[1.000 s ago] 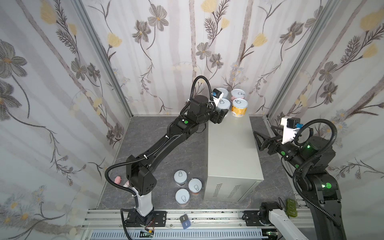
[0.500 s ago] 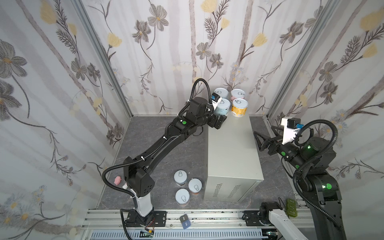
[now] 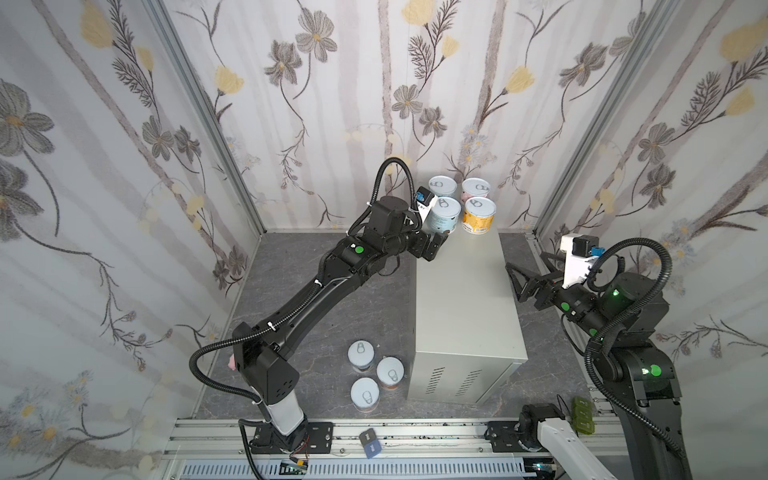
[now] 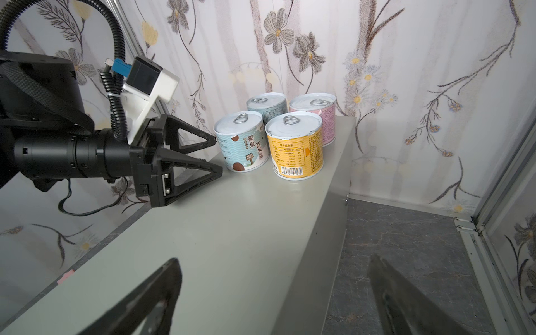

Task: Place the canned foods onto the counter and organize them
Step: 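Lower the pale blue can in front of the cluster with the left gripper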

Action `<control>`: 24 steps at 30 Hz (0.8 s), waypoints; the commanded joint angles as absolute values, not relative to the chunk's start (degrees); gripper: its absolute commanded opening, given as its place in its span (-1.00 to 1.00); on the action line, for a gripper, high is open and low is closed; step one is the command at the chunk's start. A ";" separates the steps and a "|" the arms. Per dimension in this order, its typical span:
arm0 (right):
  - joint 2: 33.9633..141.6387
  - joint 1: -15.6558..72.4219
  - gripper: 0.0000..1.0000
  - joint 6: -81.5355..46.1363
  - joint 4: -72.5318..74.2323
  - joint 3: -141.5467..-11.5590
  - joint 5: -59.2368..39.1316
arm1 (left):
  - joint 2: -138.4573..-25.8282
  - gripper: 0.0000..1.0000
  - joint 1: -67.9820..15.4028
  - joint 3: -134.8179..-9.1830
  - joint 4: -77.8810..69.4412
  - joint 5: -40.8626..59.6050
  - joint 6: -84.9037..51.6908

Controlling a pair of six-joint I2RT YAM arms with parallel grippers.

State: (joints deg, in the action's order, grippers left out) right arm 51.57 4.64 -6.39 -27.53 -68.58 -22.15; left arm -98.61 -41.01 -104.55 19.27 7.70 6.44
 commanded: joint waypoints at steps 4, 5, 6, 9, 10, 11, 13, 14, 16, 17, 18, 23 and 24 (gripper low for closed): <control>51.50 4.70 0.99 -5.57 -26.19 -68.99 -21.44 | -100.65 1.00 -40.89 -106.43 19.71 6.19 6.73; 51.50 4.77 0.99 -5.54 -26.28 -68.94 -21.45 | -100.95 1.00 -40.87 -106.68 19.88 5.98 6.85; 51.51 4.68 0.99 -5.54 -26.19 -68.88 -21.46 | -101.22 1.00 -40.86 -106.81 19.97 5.72 6.82; 51.50 4.76 0.99 -5.50 -26.13 -68.72 -21.41 | -101.47 1.00 -40.81 -106.78 19.84 5.49 6.81; 51.51 4.67 0.99 -5.58 -26.10 -68.73 -21.37 | -101.54 1.00 -40.68 -106.86 20.02 5.44 6.84; 51.58 4.72 0.99 -5.55 -26.03 -68.73 -21.36 | -101.61 1.00 -40.63 -107.03 19.90 5.38 6.83; 51.56 4.71 0.99 -5.54 -26.02 -68.65 -21.44 | -101.87 1.00 -40.47 -107.09 19.94 5.62 6.77; 51.59 4.74 0.99 -5.56 -26.02 -68.64 -21.45 | -101.93 1.00 -40.45 -107.14 19.92 5.79 6.79; 51.51 4.76 0.99 -5.55 -26.02 -68.55 -21.45 | -102.17 1.00 -40.34 -107.37 20.01 6.08 6.74; 51.50 4.71 0.99 -5.54 -26.02 -68.55 -21.45 | -102.29 1.00 -40.26 -107.41 20.00 6.15 6.74; 51.50 4.70 0.99 -5.54 -26.02 -68.51 -21.36 | -102.39 1.00 -40.28 -107.61 20.10 6.27 6.76; 51.33 4.70 0.99 -5.31 -26.24 -68.54 -21.27 | -103.01 1.00 -40.20 -108.33 20.21 6.41 6.67; 51.33 4.72 0.99 -5.37 -26.28 -68.55 -21.19 | -103.12 1.00 -40.22 -108.40 20.07 6.34 6.61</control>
